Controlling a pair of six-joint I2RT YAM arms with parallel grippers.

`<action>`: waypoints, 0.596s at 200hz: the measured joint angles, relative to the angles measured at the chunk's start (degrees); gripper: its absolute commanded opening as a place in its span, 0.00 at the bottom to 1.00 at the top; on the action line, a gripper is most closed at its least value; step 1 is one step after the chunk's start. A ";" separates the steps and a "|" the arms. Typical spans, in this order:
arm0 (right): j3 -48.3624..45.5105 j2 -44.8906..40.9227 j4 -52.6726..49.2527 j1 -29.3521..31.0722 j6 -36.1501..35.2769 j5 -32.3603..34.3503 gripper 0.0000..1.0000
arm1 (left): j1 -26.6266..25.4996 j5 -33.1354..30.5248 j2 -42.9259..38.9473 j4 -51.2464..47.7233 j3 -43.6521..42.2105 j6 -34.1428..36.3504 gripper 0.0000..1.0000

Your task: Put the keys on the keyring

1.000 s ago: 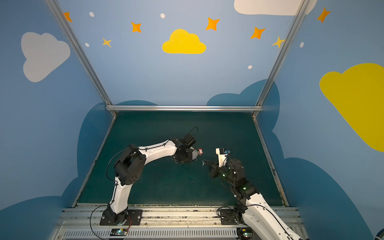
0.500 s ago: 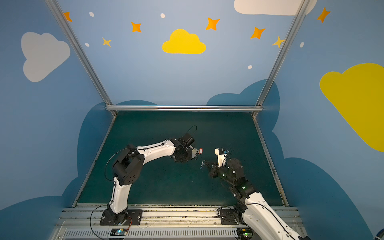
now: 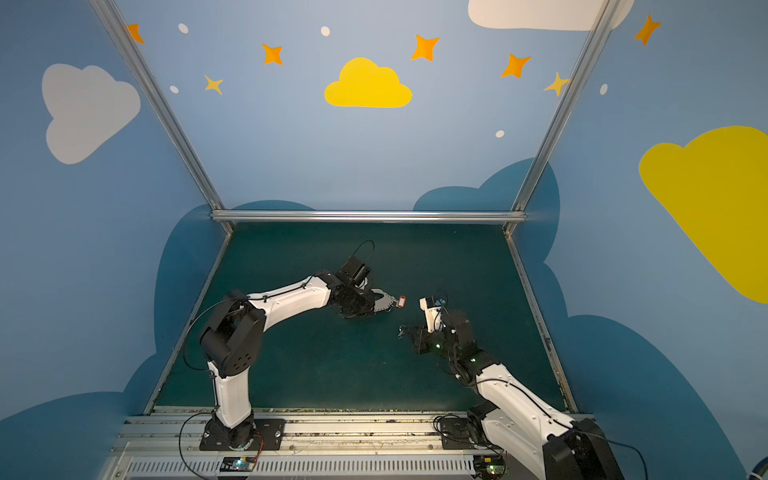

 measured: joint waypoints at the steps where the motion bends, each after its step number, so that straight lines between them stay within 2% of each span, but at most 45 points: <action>1: 0.00 0.35 0.31 0.02 -0.09 -0.02 0.00 | 0.02 0.13 -0.15 0.04 -0.09 -0.07 0.04; 58: 0.87 13.64 8.94 1.51 -1.11 -1.14 0.00 | 0.76 3.56 -3.19 3.06 -3.32 -1.22 0.04; 119: 7.17 23.69 13.86 3.98 -1.16 -2.01 0.00 | 1.16 5.81 -3.21 5.25 -4.22 -1.79 0.04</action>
